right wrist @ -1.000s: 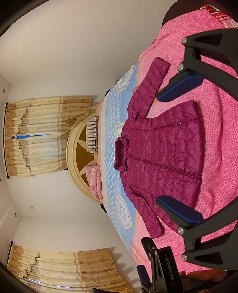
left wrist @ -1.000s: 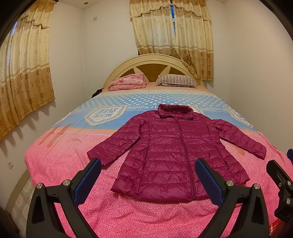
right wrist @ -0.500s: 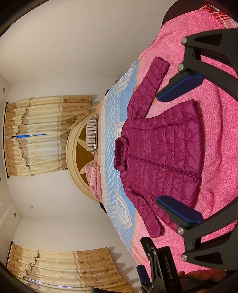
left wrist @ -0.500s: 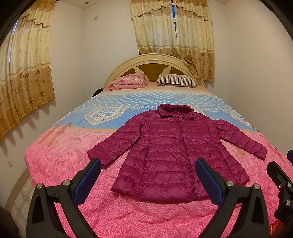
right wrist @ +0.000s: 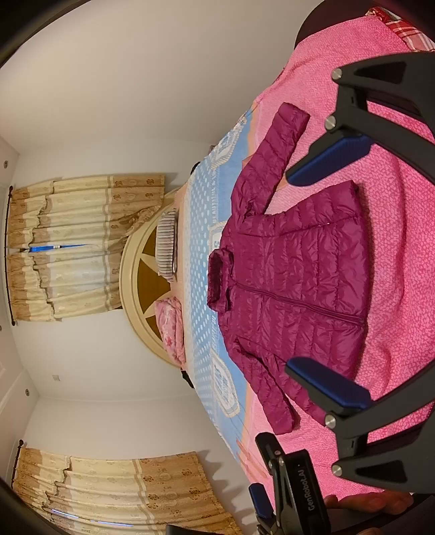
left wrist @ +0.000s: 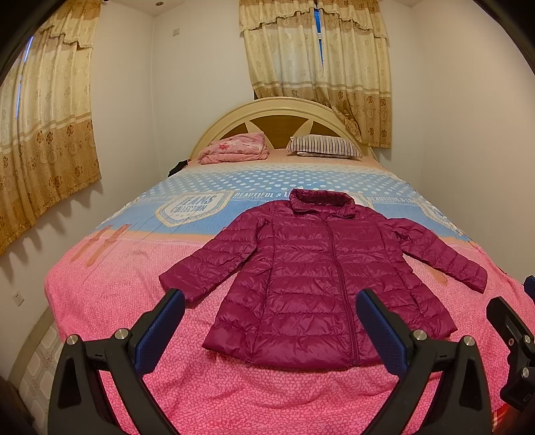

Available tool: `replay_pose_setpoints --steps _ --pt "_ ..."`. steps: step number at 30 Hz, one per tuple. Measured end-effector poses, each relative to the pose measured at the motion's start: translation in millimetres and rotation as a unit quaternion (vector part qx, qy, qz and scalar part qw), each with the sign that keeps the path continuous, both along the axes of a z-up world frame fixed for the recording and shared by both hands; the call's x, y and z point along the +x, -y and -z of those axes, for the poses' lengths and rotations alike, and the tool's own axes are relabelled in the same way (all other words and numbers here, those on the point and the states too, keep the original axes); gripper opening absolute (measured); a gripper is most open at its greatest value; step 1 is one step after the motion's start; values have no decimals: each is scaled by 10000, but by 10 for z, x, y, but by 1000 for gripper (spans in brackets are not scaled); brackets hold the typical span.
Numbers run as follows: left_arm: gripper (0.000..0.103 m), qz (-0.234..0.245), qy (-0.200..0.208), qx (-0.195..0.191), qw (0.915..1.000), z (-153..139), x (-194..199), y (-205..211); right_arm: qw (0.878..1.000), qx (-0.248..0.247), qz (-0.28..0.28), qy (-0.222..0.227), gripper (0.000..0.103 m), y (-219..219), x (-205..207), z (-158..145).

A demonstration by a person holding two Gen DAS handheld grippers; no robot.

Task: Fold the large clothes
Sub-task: 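Grasp the magenta jacket's sleeve cuff with the right gripper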

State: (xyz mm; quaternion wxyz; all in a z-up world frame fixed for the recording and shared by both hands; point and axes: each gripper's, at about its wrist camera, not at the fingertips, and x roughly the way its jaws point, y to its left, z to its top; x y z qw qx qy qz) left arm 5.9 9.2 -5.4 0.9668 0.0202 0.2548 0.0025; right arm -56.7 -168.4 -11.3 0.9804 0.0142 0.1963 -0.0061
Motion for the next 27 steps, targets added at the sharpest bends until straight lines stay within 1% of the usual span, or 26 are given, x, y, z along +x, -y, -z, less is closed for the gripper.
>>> replay_pose_setpoints --steps 9,13,15,18,19,23,25,27 --pt "102 -26 -32 -12 10000 28 23 -1 10000 37 -41 -71 103 9 40 42" --pt "102 -7 -97 83 9999 107 129 -4 9998 91 28 -187 103 140 177 169" --pt "102 -42 -142 180 9997 172 237 -2 9990 171 164 -377 103 295 312 298" --pt "102 17 -263 292 9992 298 456 22 9960 329 501 -668 103 633 547 522" --pt "102 40 -263 330 9991 343 541 42 9951 361 569 -728 103 700 589 555" --pt "102 131 -461 369 9982 492 916 75 9861 650 1021 -1136 103 1188 870 800" --pt "102 110 -468 424 9979 550 1116 94 9801 775 1258 -1325 103 1449 1003 898" --pt "102 85 -506 449 9977 600 1303 111 9760 839 1420 -1424 103 1640 1094 963"
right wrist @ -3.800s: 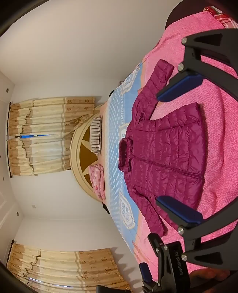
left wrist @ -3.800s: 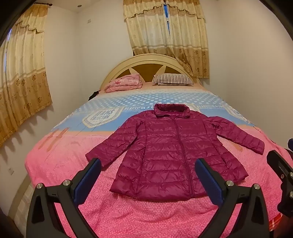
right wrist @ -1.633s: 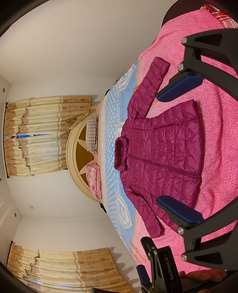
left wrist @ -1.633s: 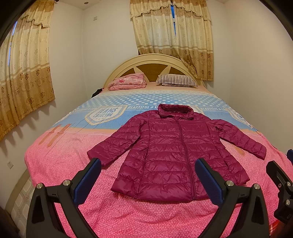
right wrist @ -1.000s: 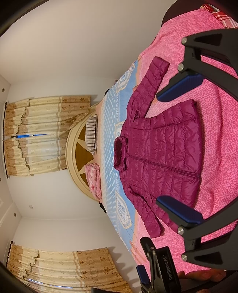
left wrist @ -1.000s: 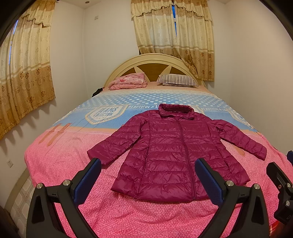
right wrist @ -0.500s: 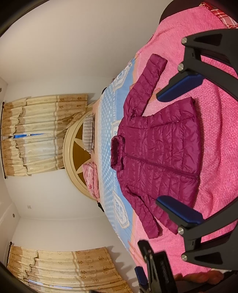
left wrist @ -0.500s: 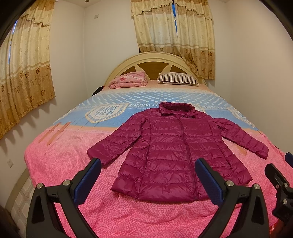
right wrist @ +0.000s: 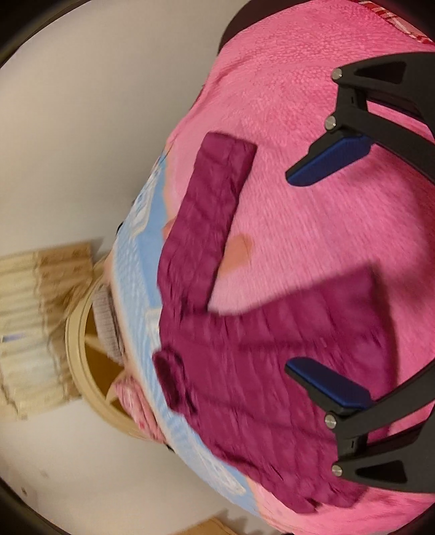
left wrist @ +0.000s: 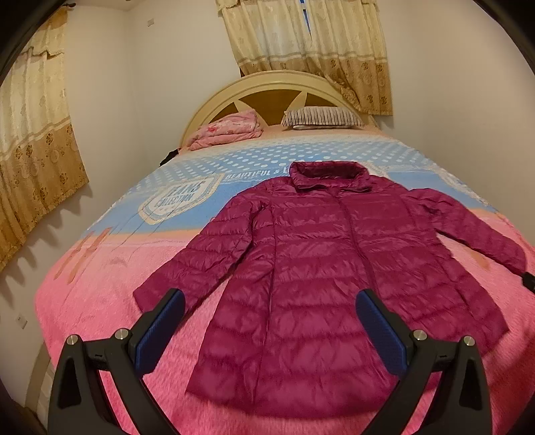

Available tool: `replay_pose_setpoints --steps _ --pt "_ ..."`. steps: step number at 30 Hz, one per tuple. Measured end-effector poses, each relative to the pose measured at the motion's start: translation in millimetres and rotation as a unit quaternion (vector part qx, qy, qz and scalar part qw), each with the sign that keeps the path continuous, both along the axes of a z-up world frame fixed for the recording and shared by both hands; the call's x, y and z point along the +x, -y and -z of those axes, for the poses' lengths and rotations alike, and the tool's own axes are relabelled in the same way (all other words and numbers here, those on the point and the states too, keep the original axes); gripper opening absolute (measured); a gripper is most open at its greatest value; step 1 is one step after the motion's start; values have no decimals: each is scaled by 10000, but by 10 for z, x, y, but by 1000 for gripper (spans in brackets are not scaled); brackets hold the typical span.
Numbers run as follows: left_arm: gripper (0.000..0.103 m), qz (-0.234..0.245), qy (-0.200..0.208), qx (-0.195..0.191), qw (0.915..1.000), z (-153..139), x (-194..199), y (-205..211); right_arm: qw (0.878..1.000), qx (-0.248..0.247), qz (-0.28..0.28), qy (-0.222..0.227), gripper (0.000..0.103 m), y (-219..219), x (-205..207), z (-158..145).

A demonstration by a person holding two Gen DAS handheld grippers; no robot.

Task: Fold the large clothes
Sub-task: 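Grasp the magenta jacket's sleeve cuff with the right gripper, then lift the held sleeve and fold it across the jacket body with the right gripper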

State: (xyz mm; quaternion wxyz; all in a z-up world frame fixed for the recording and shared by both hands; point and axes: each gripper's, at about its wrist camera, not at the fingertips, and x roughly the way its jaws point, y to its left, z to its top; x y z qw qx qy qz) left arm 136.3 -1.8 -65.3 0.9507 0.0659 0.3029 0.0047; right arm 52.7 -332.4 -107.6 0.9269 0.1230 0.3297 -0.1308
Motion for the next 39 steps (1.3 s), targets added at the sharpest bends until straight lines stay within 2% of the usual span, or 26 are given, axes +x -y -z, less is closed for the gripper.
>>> replay_pose_setpoints --steps 5,9,13,20,24,28,29,30,32,33,39 --pt "102 -41 -190 100 9998 170 480 82 9983 33 487 -305 101 511 275 159" --pt "102 -46 -330 226 9992 304 802 149 9949 344 823 -472 97 986 435 244" --pt "102 -70 -537 325 9980 433 1081 156 9904 519 1101 -649 90 1366 577 332" --pt "102 -126 -649 540 9963 612 1479 166 9830 762 1362 -963 76 1857 836 491" --pt "102 -143 -738 641 9951 724 1698 199 9830 768 1251 -1099 63 1912 960 585" --pt "102 -194 -893 627 9938 839 1903 180 9830 802 1170 -1169 57 1913 1061 712" --pt "102 -211 -962 598 9933 866 1954 158 9842 676 1138 -1174 51 1901 1074 707" --pt "102 -227 -999 589 9930 880 1980 153 9856 622 1058 -1165 33 1893 1086 695" --pt "102 -264 -1056 565 9924 896 2041 108 9873 720 872 -1112 23 1877 1121 651" --pt "102 -267 -1068 543 9924 901 2054 92 9883 655 856 -1079 20 1859 1124 599" --pt "102 -346 -1083 423 9926 827 2114 -79 9970 -64 418 -653 17 1474 1281 187"
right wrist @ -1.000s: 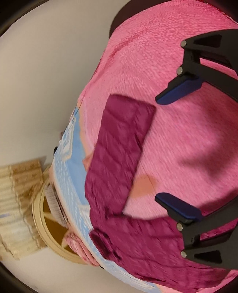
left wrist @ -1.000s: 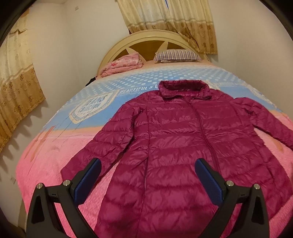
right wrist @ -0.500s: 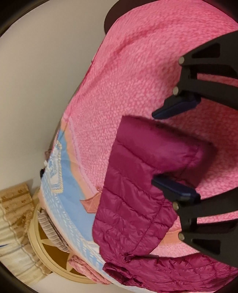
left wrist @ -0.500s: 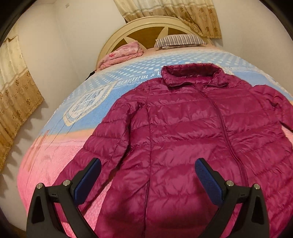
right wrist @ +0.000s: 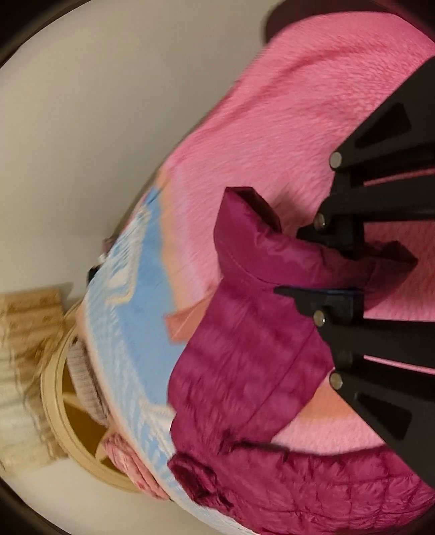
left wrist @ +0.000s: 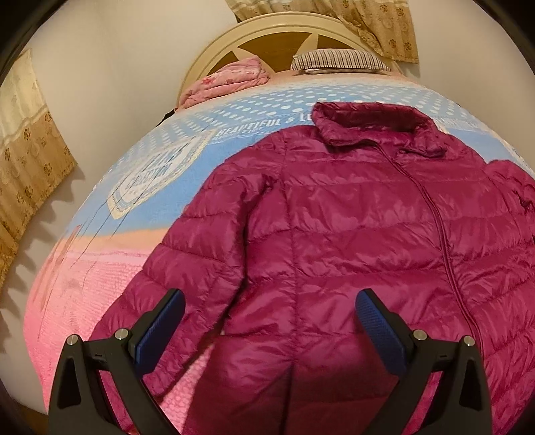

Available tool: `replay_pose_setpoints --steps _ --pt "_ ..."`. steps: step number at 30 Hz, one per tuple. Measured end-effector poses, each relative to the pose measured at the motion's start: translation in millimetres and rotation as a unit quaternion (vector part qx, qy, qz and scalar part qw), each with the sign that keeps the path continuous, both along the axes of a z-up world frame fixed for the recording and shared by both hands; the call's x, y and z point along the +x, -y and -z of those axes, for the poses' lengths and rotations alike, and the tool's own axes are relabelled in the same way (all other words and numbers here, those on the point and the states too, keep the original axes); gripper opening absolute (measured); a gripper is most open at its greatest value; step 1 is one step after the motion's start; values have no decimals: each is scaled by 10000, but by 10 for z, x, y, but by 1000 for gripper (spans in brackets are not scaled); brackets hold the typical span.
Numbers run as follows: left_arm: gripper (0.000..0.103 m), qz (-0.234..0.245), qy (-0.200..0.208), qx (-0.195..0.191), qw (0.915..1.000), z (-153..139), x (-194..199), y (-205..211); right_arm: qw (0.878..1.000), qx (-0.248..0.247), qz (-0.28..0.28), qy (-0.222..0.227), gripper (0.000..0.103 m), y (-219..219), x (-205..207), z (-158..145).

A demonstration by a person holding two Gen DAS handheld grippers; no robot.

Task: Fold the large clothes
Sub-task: 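Lift the held sleeve and fold it across the jacket body with the right gripper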

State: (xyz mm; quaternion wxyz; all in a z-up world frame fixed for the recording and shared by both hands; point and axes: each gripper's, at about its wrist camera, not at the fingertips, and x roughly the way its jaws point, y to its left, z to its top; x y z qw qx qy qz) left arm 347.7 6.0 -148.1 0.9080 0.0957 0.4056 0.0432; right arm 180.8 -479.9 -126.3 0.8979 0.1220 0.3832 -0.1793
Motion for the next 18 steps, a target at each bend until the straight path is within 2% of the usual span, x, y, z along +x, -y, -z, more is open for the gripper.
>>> replay_pose_setpoints --steps 9,18 --pt "102 -22 47 13 10000 -109 32 -170 9916 -608 -1086 344 16 -933 497 -447" --pt "102 -178 108 -101 9997 -179 132 -387 9753 -950 -1968 329 16 -1916 960 -469"
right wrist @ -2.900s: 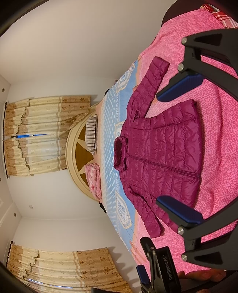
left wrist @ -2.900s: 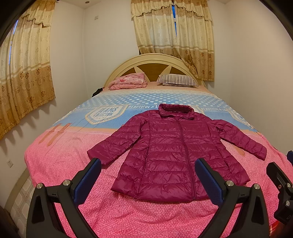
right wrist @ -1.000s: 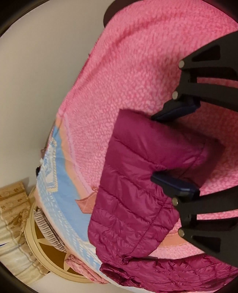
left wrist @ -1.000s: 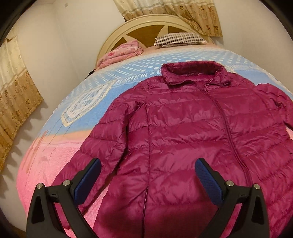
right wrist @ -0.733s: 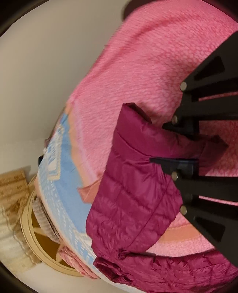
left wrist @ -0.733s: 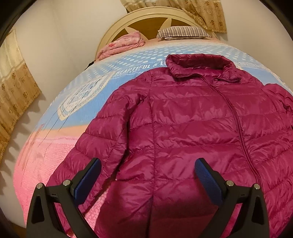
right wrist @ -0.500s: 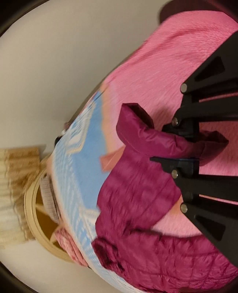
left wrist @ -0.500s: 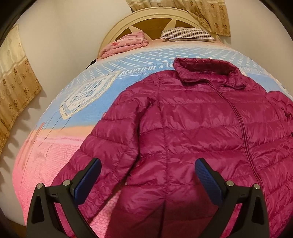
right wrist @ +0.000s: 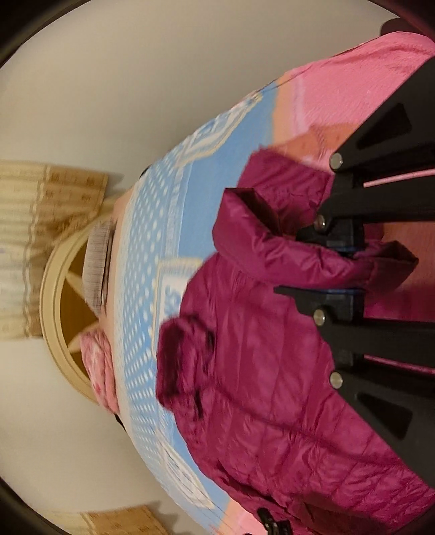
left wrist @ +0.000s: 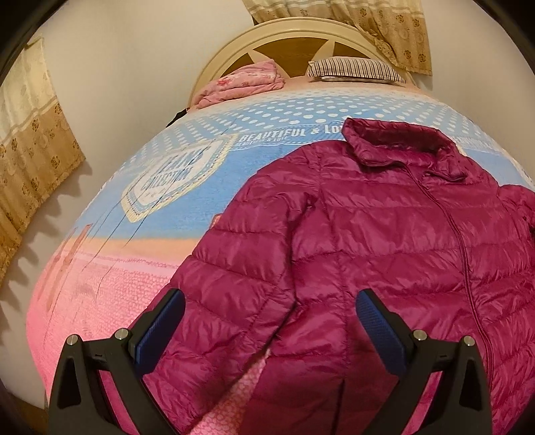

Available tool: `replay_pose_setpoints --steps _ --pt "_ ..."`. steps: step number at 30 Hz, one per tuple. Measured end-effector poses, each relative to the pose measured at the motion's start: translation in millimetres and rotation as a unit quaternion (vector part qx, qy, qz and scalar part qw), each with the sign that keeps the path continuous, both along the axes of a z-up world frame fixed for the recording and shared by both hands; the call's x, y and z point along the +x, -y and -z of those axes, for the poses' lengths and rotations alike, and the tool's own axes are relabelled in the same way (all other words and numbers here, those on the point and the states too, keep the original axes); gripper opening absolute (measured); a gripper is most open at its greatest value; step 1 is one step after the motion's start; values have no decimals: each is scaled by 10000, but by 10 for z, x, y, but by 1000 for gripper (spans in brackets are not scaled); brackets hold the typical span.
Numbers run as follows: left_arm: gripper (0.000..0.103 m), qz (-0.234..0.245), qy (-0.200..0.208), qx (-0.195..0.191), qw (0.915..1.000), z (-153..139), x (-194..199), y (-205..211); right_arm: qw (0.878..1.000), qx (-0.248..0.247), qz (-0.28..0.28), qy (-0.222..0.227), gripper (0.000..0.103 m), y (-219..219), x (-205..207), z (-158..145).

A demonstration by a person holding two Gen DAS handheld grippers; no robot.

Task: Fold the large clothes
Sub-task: 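Lift the held sleeve and fold it across the jacket body with the right gripper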

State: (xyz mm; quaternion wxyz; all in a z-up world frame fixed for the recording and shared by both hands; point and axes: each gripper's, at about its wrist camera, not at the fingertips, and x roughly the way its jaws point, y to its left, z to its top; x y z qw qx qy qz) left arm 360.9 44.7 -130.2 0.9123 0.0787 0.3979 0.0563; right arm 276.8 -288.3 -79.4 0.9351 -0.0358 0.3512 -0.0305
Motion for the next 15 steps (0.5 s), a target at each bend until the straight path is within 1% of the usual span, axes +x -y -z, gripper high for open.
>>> replay_pose_setpoints --steps 5,10,15 --pt "102 -19 -17 -27 10000 24 -12 -100 9993 -55 -369 -36 16 -488 123 88" --pt "102 -108 -84 -71 9999 78 -9 -218 9976 7 -686 -132 16 -941 235 292" --pt "102 -189 -137 -10 9997 113 5 -251 9958 111 -879 -241 16 -1267 303 483"
